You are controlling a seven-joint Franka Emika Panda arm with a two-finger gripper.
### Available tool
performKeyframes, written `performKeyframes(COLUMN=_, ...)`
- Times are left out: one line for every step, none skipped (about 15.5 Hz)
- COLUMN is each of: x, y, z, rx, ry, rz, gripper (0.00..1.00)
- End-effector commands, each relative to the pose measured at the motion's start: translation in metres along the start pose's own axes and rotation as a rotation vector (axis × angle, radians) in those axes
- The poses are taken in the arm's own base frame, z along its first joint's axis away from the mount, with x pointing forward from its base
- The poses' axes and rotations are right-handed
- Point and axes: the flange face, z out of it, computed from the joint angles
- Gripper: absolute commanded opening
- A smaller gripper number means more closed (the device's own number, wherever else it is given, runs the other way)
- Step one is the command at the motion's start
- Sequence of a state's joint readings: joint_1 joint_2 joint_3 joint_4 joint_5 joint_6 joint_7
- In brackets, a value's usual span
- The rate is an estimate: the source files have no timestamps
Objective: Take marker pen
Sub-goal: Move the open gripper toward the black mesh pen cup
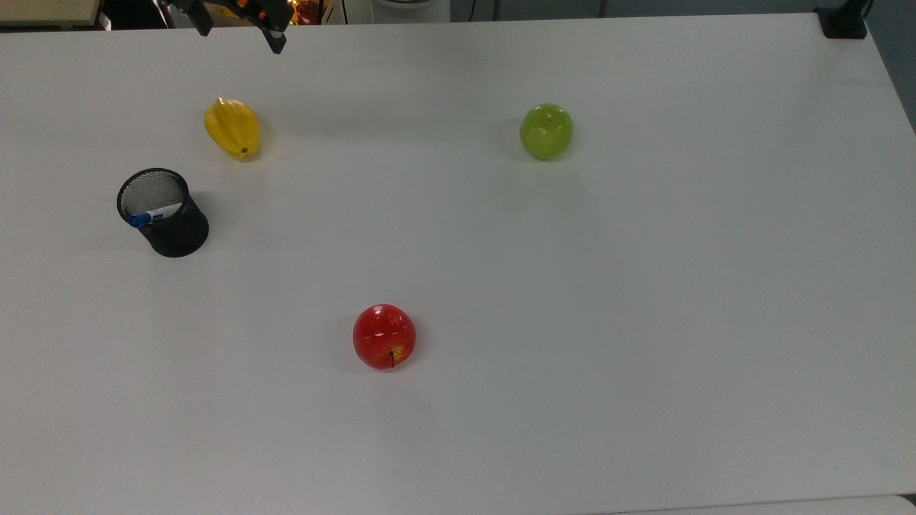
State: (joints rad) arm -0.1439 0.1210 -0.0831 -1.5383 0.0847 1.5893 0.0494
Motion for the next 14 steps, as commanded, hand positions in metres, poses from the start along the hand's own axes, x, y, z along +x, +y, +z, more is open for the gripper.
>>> performKeyframes(x=-0.001, y=0.027, z=-0.012, rx=0.024, ry=0.055, rz=0.029, gripper=1.00)
performKeyframes(x=0.000, y=0.033, z=-0.014, rx=0.025, ry=0.072, rz=0.040, gripper=1.00)
performKeyframes(x=0.002, y=0.040, z=-0.016, rx=0.025, ry=0.090, rz=0.050, gripper=1.00)
performKeyframes(x=0.004, y=0.045, z=-0.018, rx=0.025, ry=0.109, rz=0.058, gripper=1.00)
performKeyframes(x=0.006, y=0.052, z=-0.021, rx=0.025, ry=0.132, rz=0.066, gripper=1.00)
performKeyframes(x=0.007, y=0.060, z=-0.023, rx=0.023, ry=0.151, rz=0.068, gripper=1.00)
performKeyframes(x=0.008, y=0.068, z=-0.024, rx=0.023, ry=0.163, rz=0.071, gripper=1.00)
performKeyframes(x=0.009, y=0.074, z=-0.023, rx=0.021, ry=0.164, rz=0.064, gripper=1.00)
performKeyframes(x=0.009, y=0.081, z=-0.024, rx=0.020, ry=0.165, rz=0.055, gripper=1.00)
performKeyframes(x=0.009, y=0.087, z=-0.023, rx=0.016, ry=0.163, rz=0.047, gripper=1.00)
performKeyframes(x=0.010, y=0.093, z=-0.020, rx=0.016, ry=0.160, rz=0.042, gripper=1.00)
performKeyframes(x=0.012, y=0.097, z=-0.017, rx=0.015, ry=0.162, rz=0.042, gripper=1.00)
performKeyframes(x=0.017, y=0.101, z=-0.017, rx=0.012, ry=0.192, rz=0.048, gripper=1.00)
performKeyframes(x=0.024, y=0.107, z=-0.014, rx=0.008, ry=0.220, rz=0.060, gripper=1.00)
